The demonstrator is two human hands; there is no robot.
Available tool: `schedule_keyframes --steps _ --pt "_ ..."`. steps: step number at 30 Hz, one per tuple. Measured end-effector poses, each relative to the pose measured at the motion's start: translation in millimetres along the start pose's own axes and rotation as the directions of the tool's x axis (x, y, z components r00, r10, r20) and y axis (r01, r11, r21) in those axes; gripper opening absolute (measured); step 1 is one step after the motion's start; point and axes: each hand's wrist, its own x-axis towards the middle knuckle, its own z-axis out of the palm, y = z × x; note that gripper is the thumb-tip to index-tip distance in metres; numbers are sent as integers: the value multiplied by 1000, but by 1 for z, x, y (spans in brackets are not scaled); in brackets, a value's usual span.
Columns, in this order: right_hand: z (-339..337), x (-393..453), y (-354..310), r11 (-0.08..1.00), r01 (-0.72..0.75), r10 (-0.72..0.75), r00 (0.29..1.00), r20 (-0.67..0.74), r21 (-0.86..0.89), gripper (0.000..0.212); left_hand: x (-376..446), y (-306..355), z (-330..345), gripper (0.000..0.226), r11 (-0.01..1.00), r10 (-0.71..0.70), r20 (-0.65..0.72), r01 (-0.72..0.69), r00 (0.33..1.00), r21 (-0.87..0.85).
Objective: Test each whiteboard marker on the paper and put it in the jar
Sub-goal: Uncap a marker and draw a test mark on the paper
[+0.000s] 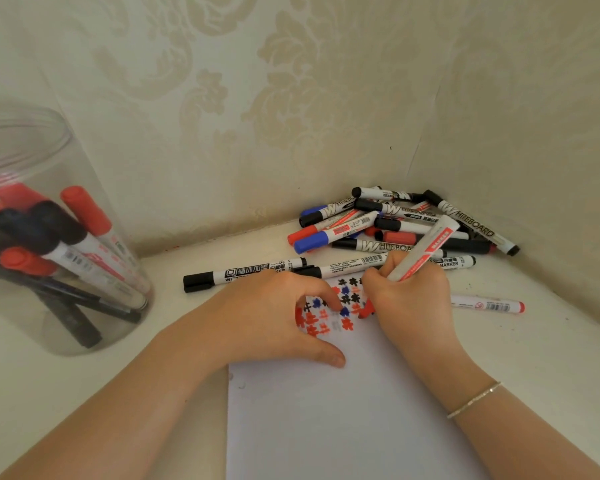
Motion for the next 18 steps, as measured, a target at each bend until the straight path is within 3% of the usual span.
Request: schedule_keyframes --steps 4,8,11,14,18 --pt "1 -3 -4 999 36 -36 998 44 -9 41 0 -1 0 54 1000 4 -13 -4 1000 7" --pt "1 -3 -1 999 48 -47 997 65 -9 41 0 -2 1 54 1000 1 -45 -1 999 1" --pt "-4 0 -4 981 -26 27 1000 -2 194 33 0 -4 2 55 1000 0 -40 0 999 -5" --pt "-9 3 -9 885 -70 84 996 -9 460 27 0 -4 3 54 1000 12 -26 -12 1000 -6" --pt "-11 6 -3 872 -61 38 998 57 486 17 1 -13 6 45 994 6 -53 -12 999 -110"
